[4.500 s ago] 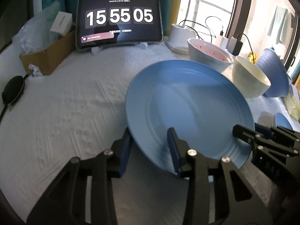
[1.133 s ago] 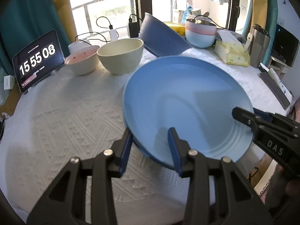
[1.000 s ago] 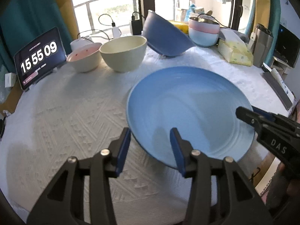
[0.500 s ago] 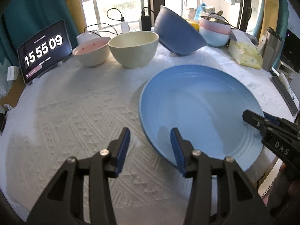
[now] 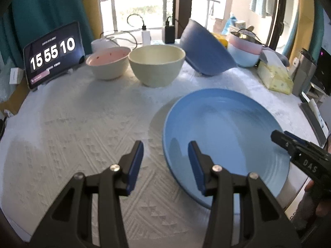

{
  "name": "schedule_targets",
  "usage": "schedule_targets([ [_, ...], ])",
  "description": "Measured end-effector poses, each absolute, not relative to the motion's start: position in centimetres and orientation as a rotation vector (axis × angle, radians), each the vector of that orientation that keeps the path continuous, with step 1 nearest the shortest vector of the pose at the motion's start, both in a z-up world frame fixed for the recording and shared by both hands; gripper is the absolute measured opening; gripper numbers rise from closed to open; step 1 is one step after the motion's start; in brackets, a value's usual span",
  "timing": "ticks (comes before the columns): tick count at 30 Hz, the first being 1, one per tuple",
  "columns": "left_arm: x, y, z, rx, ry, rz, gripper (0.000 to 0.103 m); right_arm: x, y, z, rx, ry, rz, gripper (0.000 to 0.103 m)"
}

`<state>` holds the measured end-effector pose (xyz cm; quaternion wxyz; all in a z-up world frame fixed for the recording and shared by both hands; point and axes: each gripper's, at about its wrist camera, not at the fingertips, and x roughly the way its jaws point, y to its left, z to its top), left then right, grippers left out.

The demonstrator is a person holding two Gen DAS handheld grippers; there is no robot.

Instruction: Organize plates and bowls

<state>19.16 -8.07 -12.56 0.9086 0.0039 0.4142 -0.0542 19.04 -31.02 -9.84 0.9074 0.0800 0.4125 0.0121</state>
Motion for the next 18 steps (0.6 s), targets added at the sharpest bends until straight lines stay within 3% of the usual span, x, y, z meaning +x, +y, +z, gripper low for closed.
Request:
schedule_targets([
  [18, 21.5, -8.9, -14.8, -0.025, 0.916, -0.155, 0.047, 21.0, -32.1, -11.5, 0.266, 0.905, 0.078, 0.044],
])
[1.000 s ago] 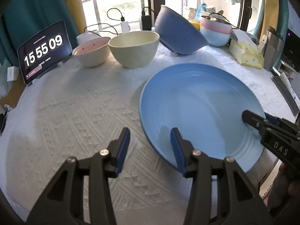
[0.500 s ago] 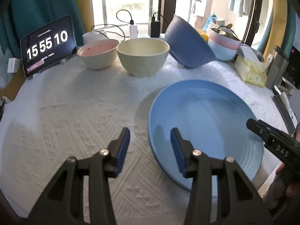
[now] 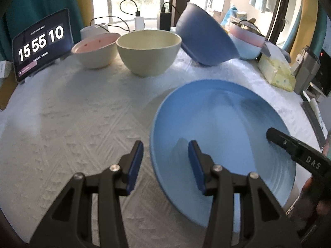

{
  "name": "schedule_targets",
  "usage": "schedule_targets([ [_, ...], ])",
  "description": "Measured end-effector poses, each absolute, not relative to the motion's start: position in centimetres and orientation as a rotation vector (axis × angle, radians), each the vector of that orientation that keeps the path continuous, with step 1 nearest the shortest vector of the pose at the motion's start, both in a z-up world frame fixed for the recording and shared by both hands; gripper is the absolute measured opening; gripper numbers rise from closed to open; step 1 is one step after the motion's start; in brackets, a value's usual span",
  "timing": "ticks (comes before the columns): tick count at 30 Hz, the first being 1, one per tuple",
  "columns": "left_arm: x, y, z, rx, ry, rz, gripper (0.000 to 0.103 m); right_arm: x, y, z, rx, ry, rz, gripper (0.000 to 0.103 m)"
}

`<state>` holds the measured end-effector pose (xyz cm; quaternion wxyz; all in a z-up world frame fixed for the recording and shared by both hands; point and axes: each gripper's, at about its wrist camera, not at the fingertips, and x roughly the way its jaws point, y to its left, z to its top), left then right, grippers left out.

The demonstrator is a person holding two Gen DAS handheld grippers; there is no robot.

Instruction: Organize plates and bowls

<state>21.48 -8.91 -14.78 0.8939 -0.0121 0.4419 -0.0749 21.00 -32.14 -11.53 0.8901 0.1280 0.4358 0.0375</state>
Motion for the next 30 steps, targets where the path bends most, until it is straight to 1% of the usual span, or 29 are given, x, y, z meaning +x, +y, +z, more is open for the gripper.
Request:
schedule_targets([
  [4, 21.7, -8.5, -15.0, -0.073, 0.911, -0.172, 0.048, 21.2, -32.1, -11.8, 0.294, 0.902, 0.102, 0.044],
  [6, 21.8, -8.5, -15.1, -0.083, 0.909, -0.172, 0.052, 21.2, -32.0, -11.9, 0.304, 0.891, 0.104, 0.045],
  [8, 21.9, -8.6, -15.2, -0.094, 0.911, -0.18, 0.053, 21.0, -31.8, -11.9, 0.3, 0.883, 0.101, 0.047],
  [16, 21.7, -8.8, -15.4, -0.129, 0.913, -0.228, 0.052, 20.8, -30.6, -11.8, 0.3, 0.881, 0.134, 0.049],
  [30, 21.2, -8.7, -15.0, -0.104, 0.914, -0.221, 0.051, 20.6, -30.3, -11.7, 0.285, 0.885, 0.116, 0.048],
])
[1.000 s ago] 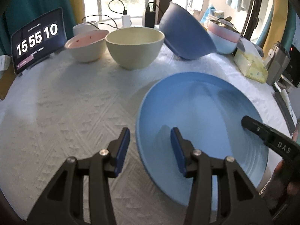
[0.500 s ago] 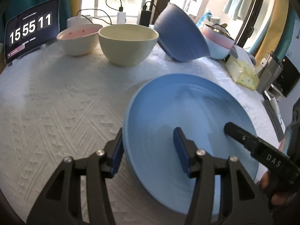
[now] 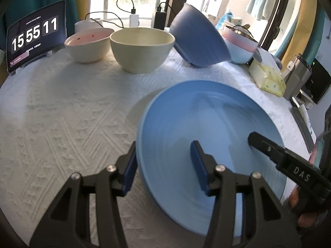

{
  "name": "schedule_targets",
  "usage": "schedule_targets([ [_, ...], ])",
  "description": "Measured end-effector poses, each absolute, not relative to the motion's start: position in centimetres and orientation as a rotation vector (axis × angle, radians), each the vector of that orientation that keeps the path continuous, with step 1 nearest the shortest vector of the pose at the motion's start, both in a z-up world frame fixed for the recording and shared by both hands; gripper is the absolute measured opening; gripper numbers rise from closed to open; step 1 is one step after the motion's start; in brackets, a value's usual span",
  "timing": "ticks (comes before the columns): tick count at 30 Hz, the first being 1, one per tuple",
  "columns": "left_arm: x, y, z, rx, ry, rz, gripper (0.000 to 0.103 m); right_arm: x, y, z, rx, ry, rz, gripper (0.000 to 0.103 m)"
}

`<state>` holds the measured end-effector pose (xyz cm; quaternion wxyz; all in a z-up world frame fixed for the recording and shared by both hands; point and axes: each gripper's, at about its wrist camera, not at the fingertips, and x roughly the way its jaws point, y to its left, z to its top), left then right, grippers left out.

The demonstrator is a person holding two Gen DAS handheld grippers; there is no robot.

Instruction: Organize plates and bowls

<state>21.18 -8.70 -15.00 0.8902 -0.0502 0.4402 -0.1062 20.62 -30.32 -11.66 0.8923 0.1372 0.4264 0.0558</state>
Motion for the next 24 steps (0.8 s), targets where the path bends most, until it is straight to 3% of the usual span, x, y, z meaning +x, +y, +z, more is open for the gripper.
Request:
schedule_targets([
  [24, 20.4, -4.5, -14.5, -0.159, 0.892, -0.169, 0.05, 21.2, -26.4, -10.5, 0.204, 0.879, 0.156, 0.048],
])
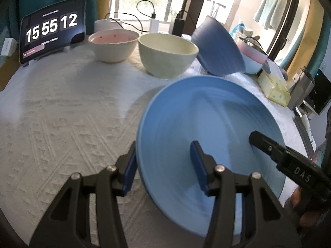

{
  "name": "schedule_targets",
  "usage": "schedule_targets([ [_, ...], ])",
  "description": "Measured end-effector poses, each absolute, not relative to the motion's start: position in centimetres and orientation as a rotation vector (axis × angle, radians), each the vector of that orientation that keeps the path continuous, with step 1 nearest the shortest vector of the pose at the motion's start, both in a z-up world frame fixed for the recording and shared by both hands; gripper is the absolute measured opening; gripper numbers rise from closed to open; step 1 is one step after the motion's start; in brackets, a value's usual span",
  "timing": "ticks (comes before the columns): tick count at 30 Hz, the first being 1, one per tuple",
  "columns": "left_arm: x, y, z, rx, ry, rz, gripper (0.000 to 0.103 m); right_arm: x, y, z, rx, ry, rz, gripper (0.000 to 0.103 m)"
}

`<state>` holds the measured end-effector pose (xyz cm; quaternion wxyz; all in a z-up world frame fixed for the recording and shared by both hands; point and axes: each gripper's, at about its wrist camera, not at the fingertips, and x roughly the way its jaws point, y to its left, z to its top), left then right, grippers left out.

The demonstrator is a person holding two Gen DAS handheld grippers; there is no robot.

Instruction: Organize plates and bowls

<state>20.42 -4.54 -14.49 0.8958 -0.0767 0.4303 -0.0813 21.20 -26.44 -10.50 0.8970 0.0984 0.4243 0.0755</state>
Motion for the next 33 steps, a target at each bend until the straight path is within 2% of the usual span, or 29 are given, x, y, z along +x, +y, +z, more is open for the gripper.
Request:
schedule_targets([
  [33, 20.8, 3.8, -14.2, -0.245, 0.854, -0.033, 0.051, 24.7, -17.6, -10.3, 0.099, 0.897, 0.296, 0.048],
])
